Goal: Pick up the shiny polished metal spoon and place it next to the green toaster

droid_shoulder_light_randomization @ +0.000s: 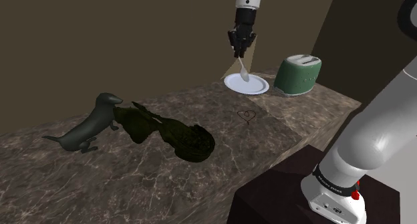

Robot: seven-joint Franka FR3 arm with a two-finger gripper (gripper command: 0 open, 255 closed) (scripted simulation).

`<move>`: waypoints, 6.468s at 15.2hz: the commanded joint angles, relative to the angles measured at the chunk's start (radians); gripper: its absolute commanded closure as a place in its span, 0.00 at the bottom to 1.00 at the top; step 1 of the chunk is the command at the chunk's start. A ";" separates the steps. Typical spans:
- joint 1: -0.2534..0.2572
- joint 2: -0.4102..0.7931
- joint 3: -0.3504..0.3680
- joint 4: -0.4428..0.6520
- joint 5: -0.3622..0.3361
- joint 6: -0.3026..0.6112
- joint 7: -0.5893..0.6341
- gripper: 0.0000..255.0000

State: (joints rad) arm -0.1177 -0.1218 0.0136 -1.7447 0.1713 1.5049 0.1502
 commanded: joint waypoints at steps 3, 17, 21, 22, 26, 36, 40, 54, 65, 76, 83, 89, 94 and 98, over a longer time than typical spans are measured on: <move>-0.036 -0.100 -0.046 -0.103 -0.018 -0.011 -0.081 1.00; -0.160 -0.321 -0.241 -0.287 -0.152 -0.079 -0.372 1.00; -0.195 -0.351 -0.306 -0.299 -0.203 -0.099 -0.463 1.00; -0.204 -0.356 -0.323 -0.300 -0.216 -0.103 -0.487 1.00; -0.236 -0.364 -0.393 -0.291 -0.268 -0.119 -0.583 1.00; -0.299 -0.305 -0.591 -0.195 -0.375 -0.135 -0.847 1.00; -0.311 -0.269 -0.654 -0.167 -0.393 -0.120 -0.924 1.00; -0.324 -0.292 -0.678 -0.370 -0.415 0.063 -0.910 1.00; -0.281 -0.223 -0.720 -0.453 -0.374 0.216 -0.972 0.00; -0.190 -0.061 -0.767 -0.525 -0.242 0.432 -1.128 0.00; -0.189 -0.047 -0.773 -0.564 -0.235 0.482 -1.135 0.00; -0.189 -0.047 -0.773 -0.564 -0.235 0.482 -1.135 1.00; -0.189 -0.047 -0.773 -0.564 -0.235 0.482 -1.135 1.00; -0.190 -0.055 -0.770 -0.557 -0.240 0.468 -1.130 1.00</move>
State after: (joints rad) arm -0.3074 -0.1720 -0.7583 -2.3046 -0.0663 1.9792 -0.9832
